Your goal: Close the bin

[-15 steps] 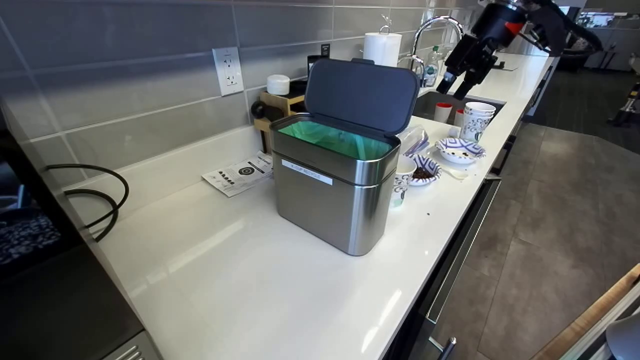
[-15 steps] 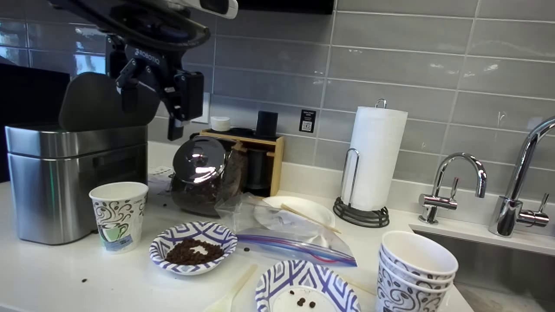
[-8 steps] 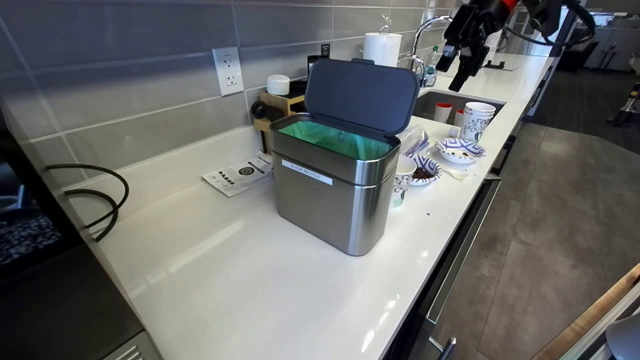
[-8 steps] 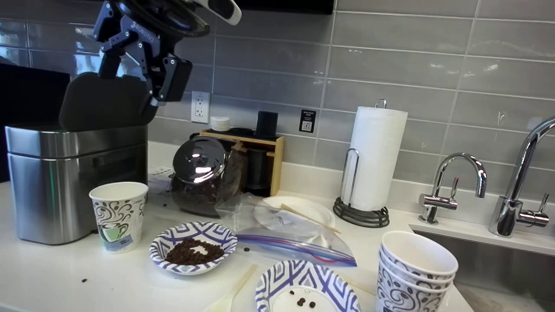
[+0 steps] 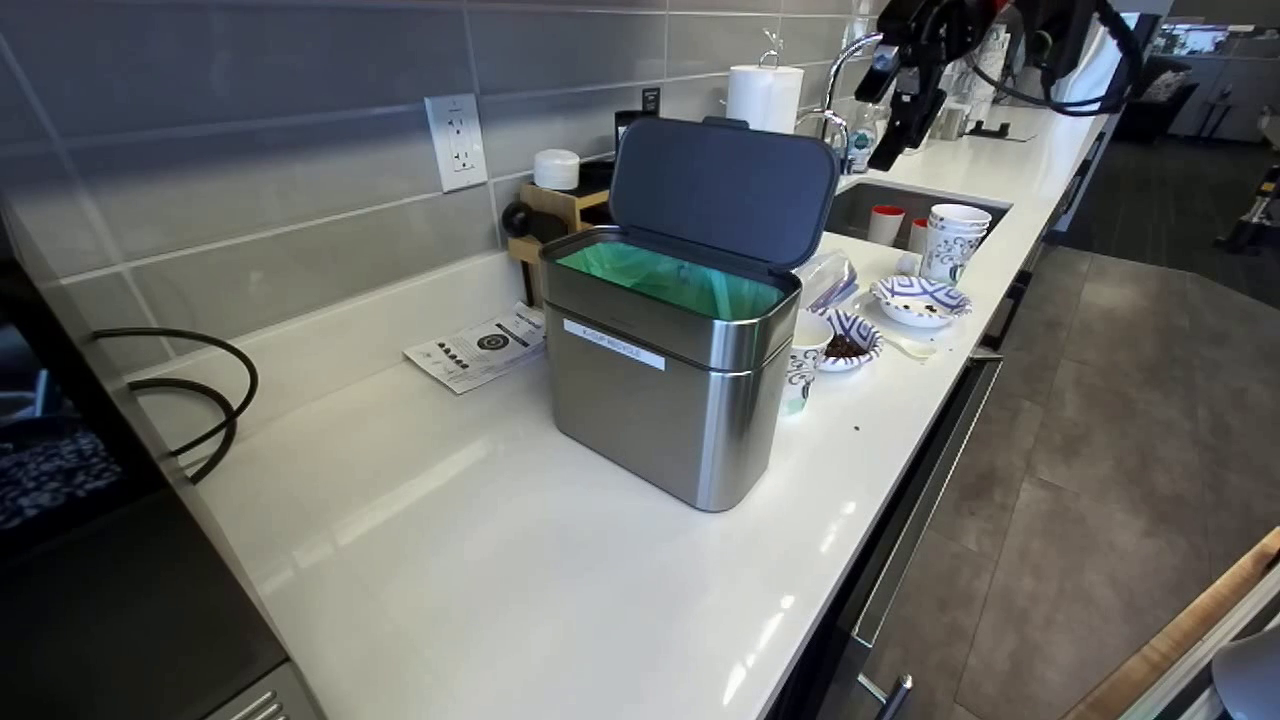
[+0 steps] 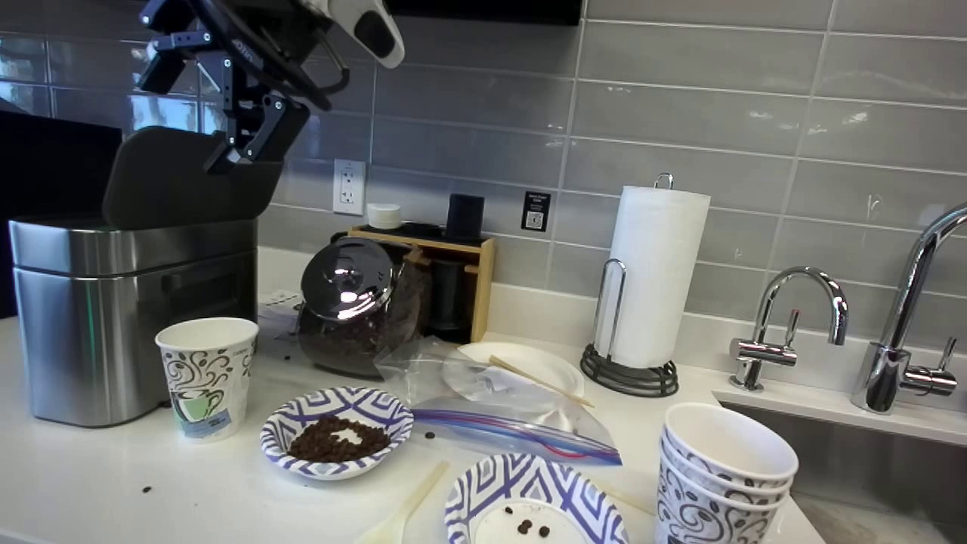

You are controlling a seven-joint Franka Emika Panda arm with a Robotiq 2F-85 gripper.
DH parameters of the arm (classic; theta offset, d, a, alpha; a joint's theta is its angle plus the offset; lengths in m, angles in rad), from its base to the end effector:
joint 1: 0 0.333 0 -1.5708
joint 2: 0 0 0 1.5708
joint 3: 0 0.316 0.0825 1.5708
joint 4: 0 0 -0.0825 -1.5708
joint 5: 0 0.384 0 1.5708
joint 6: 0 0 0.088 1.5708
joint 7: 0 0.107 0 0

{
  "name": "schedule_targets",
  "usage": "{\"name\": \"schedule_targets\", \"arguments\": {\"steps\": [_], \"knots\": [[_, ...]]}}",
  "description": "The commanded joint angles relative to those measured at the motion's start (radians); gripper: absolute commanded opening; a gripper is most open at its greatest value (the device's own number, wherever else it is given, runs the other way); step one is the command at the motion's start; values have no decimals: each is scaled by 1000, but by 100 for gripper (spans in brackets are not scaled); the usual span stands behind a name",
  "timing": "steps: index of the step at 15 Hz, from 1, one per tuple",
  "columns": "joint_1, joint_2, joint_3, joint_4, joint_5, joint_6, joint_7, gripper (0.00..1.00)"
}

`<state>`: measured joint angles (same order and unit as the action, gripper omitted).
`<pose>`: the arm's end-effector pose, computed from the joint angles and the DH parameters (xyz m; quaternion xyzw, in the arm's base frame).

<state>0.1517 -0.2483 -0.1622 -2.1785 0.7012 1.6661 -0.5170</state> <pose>0.4568 0.0542 0.4981 -0.9130 -0.1607 0.0312 0.3736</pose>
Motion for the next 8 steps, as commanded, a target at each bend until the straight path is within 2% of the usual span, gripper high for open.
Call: {"name": "schedule_targets", "arguments": {"steps": [1, 8], "knots": [[-37, 44, 32, 25, 95, -59, -65, 100], [-50, 64, 93, 26, 205, -82, -100, 100]]}}
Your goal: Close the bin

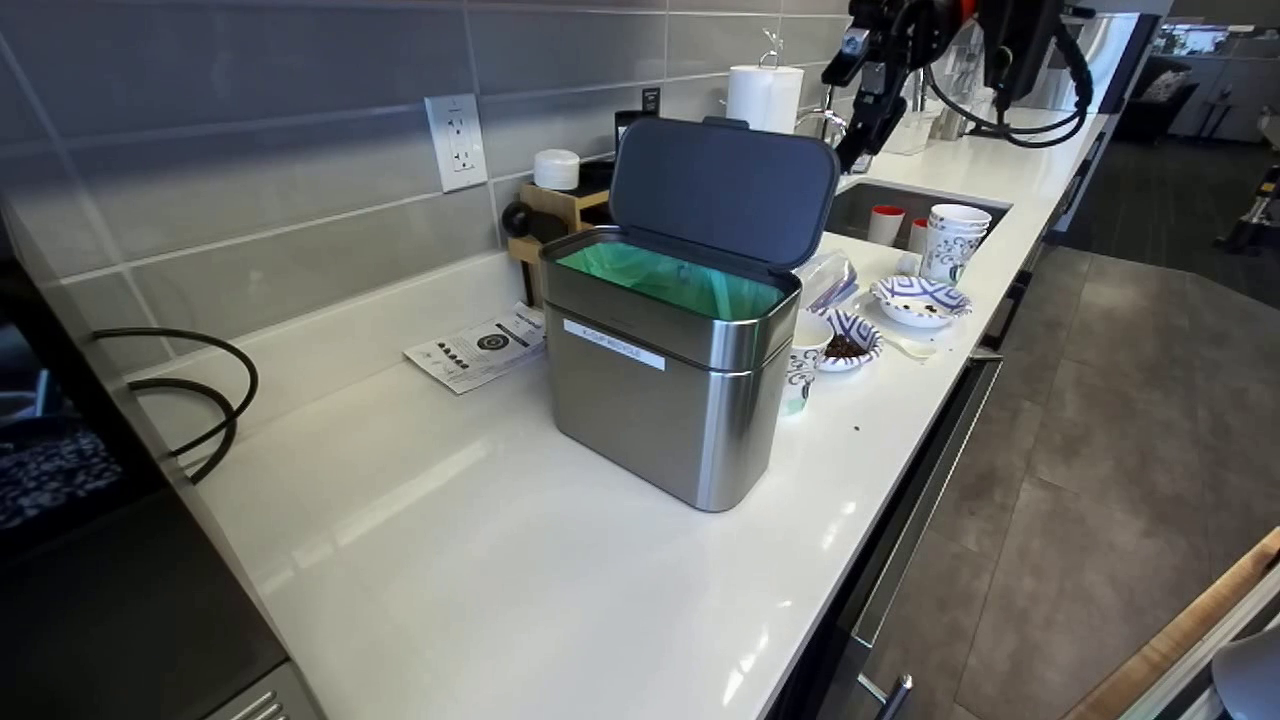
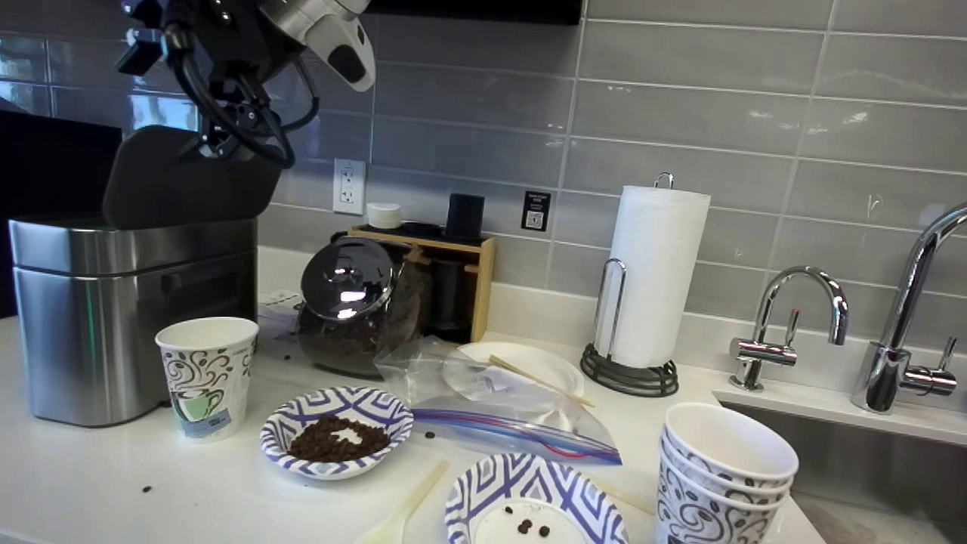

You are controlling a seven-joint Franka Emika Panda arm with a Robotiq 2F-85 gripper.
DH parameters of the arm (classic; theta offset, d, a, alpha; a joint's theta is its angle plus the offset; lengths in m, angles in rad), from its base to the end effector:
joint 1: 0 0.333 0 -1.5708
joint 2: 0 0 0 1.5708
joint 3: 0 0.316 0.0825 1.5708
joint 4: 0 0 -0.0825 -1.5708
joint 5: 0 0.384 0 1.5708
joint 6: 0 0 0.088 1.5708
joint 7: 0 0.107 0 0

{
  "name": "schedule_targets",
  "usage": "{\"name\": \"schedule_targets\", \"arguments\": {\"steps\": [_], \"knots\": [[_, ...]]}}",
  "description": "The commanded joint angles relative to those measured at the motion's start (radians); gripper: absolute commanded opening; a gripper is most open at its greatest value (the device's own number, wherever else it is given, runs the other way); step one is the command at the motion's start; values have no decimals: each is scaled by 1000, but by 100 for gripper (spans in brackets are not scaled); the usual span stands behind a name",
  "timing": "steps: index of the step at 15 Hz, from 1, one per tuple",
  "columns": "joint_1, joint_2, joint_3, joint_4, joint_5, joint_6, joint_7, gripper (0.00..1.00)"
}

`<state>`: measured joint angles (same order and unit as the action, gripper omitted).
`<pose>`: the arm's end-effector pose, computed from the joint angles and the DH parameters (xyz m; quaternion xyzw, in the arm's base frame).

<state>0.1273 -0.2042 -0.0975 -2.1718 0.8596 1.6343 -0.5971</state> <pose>0.4621 0.0883 0.4904 -0.8776 -0.1868 0.0305 0.4405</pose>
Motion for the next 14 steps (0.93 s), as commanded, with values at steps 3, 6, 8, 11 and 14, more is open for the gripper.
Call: {"name": "schedule_targets", "arguments": {"steps": [3, 6, 8, 11, 14], "knots": [[-29, 24, 43, 20, 84, -75, -18, 100], [-34, 19, 57, 10, 125, -60, -18, 100], [-36, 17, 67, 7, 139, -54, -20, 100], [-34, 17, 80, 3, 154, -54, -21, 100], [-30, 16, 96, -1, 172, -48, -23, 100]]}}
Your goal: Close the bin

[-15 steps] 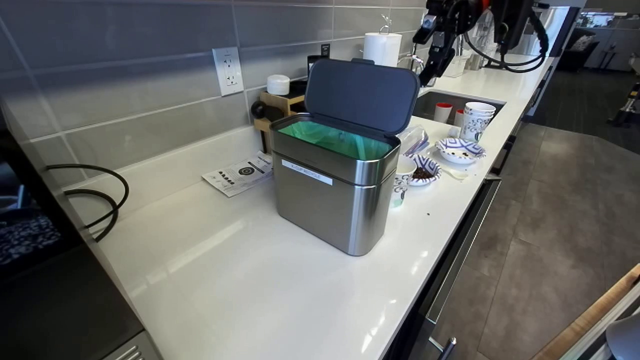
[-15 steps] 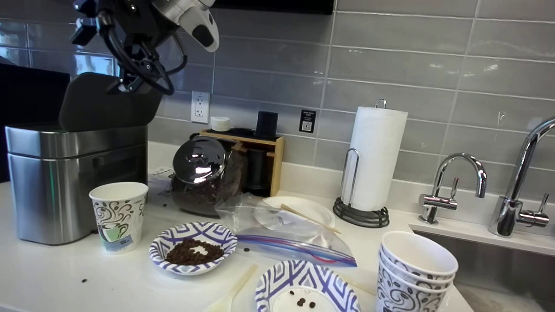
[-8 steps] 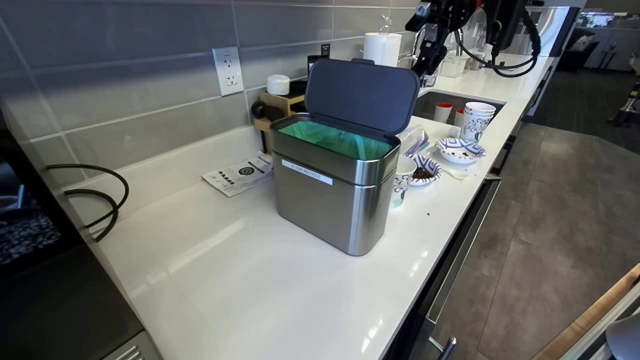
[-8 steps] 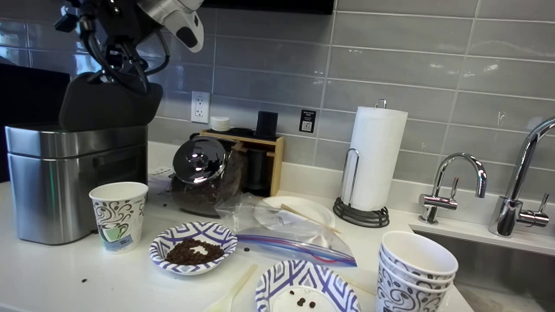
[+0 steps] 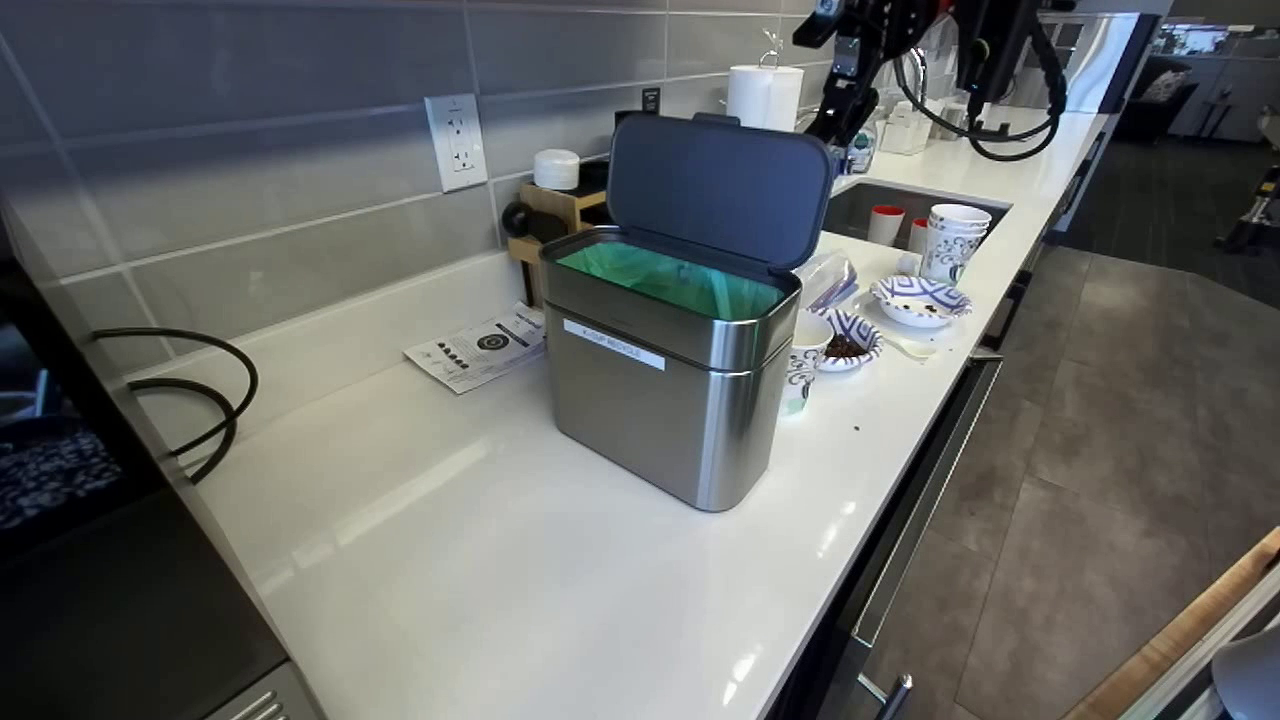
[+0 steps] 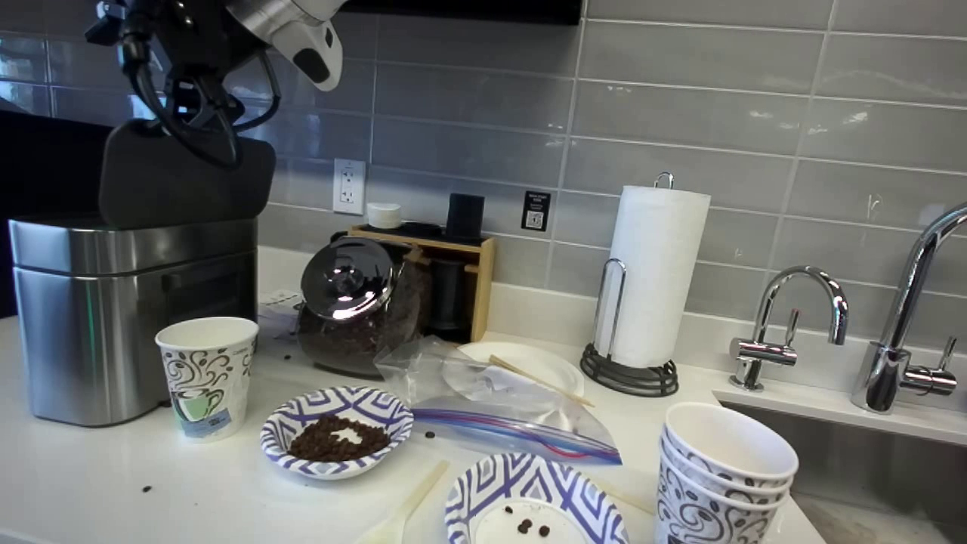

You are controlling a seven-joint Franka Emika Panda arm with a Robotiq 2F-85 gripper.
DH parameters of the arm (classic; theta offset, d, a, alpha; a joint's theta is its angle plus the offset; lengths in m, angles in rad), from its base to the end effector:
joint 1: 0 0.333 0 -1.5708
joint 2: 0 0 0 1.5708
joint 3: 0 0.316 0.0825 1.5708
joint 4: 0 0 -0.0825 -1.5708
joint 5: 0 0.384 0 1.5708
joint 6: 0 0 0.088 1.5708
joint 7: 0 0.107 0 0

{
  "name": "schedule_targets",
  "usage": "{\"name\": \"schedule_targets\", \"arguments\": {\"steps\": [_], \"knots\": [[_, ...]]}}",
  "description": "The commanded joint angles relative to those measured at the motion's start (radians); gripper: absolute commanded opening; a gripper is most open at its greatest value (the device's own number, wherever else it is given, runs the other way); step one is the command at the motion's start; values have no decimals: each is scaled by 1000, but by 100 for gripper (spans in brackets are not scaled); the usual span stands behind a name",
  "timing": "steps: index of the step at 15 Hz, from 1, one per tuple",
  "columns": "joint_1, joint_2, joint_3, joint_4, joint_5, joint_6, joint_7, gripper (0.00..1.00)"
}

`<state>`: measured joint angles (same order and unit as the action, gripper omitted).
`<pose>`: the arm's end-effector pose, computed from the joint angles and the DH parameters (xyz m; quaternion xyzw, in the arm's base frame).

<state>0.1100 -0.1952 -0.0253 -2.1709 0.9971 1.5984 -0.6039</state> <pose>0.4572 0.1264 0.4960 -0.8454 -0.1948 0.0392 0.4958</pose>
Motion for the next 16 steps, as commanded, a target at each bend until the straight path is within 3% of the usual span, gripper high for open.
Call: {"name": "schedule_targets", "arguments": {"steps": [1, 16], "knots": [[-11, 8, 30, -3, 38, -13, -17, 100], [-8, 12, 88, 0, 50, -3, 3, 100]]}}
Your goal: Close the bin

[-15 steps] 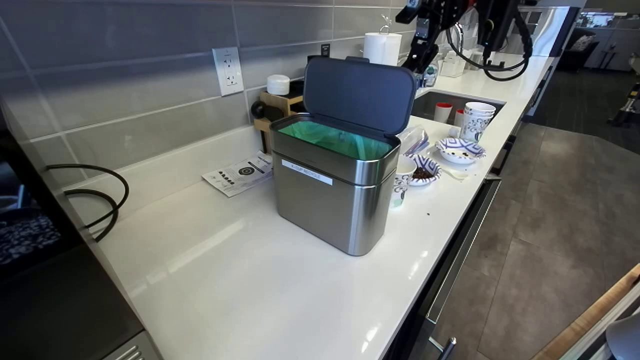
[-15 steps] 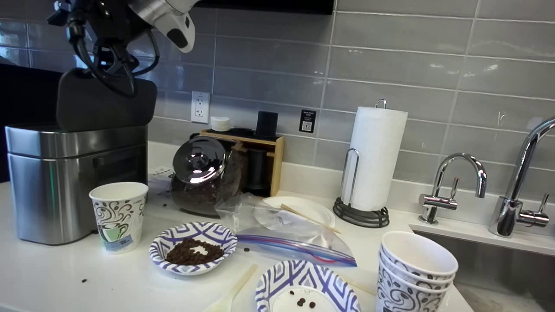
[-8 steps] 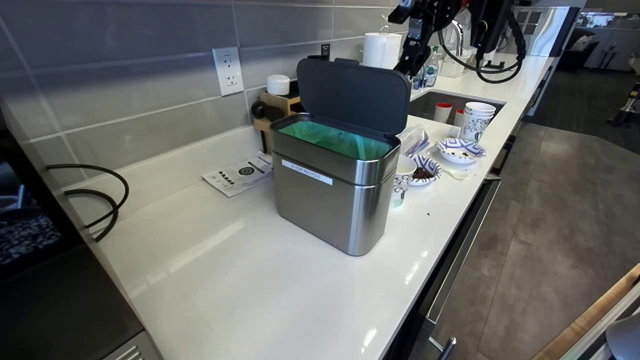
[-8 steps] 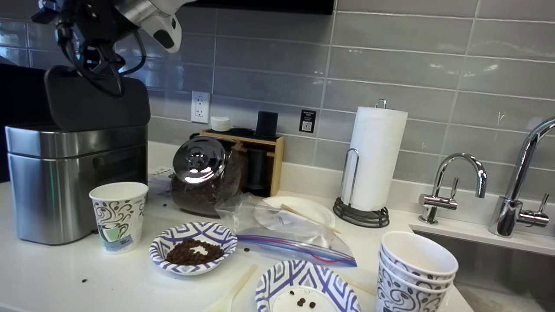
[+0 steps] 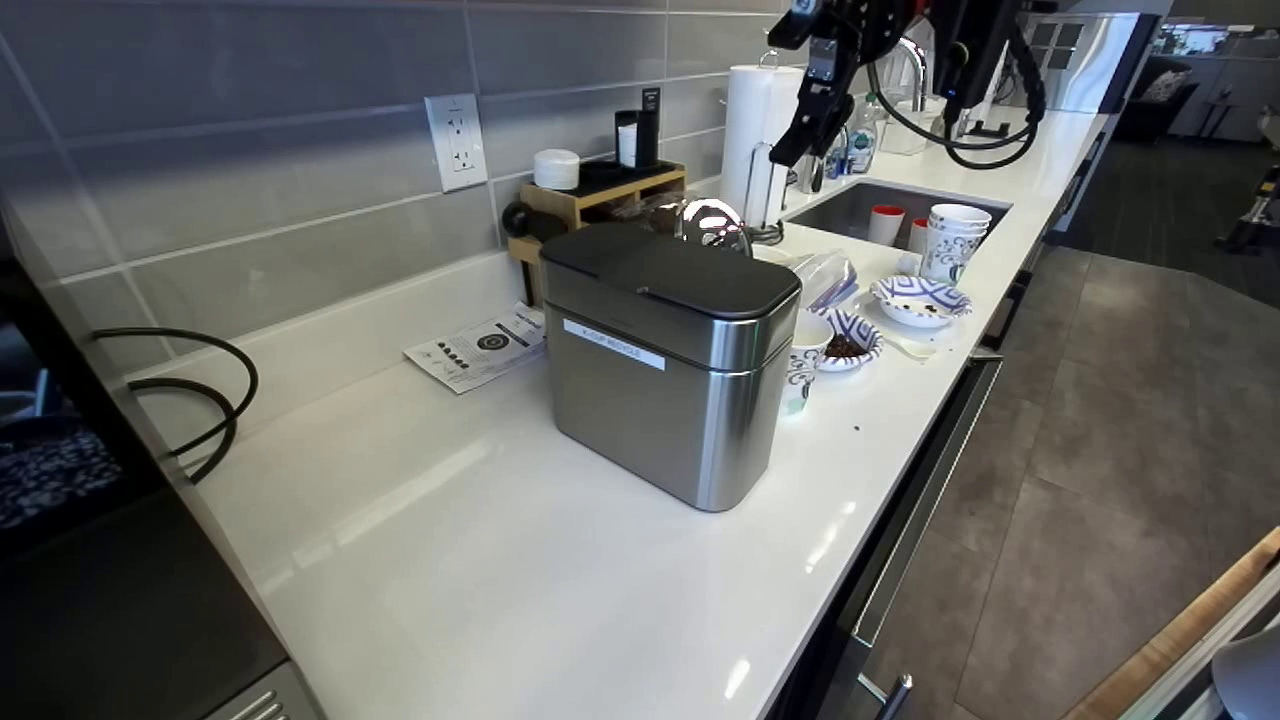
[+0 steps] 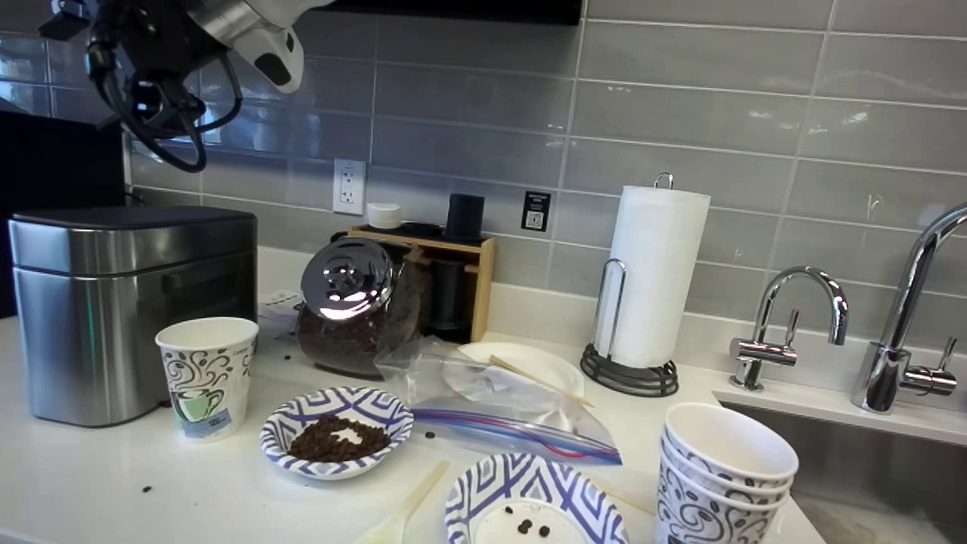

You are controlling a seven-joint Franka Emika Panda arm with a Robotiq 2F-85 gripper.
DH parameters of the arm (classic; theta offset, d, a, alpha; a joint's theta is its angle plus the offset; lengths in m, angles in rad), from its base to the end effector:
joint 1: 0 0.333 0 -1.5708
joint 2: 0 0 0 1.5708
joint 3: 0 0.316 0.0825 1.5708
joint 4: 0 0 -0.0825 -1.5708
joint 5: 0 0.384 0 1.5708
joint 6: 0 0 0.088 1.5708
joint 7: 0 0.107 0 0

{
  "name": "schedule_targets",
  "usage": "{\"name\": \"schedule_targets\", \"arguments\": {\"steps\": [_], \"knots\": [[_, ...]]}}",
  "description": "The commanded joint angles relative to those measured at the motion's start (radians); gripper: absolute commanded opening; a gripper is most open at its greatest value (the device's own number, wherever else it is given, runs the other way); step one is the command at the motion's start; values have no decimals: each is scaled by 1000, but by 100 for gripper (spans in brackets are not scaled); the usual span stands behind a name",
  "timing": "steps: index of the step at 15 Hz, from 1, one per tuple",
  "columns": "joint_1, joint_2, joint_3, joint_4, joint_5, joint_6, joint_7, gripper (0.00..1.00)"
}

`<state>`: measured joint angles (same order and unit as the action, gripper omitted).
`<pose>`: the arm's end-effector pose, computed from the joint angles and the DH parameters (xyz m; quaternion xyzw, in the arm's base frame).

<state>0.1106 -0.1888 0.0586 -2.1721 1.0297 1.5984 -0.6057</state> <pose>0.4465 0.1685 0.4936 -0.8345 -0.2229 0.0588 0.5005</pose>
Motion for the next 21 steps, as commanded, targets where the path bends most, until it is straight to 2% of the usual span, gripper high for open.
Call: {"name": "schedule_targets", "arguments": {"steps": [1, 10, 17, 21], "knots": [[-9, 5, 4, 1, 15, -3, 8, 100], [-11, -4, 5, -5, 6, 6, 32, 100], [-2, -165, 56, -110, -138, 335, 40, 100], [22, -231, 81, -151, -237, 439, 34, 100]]}}
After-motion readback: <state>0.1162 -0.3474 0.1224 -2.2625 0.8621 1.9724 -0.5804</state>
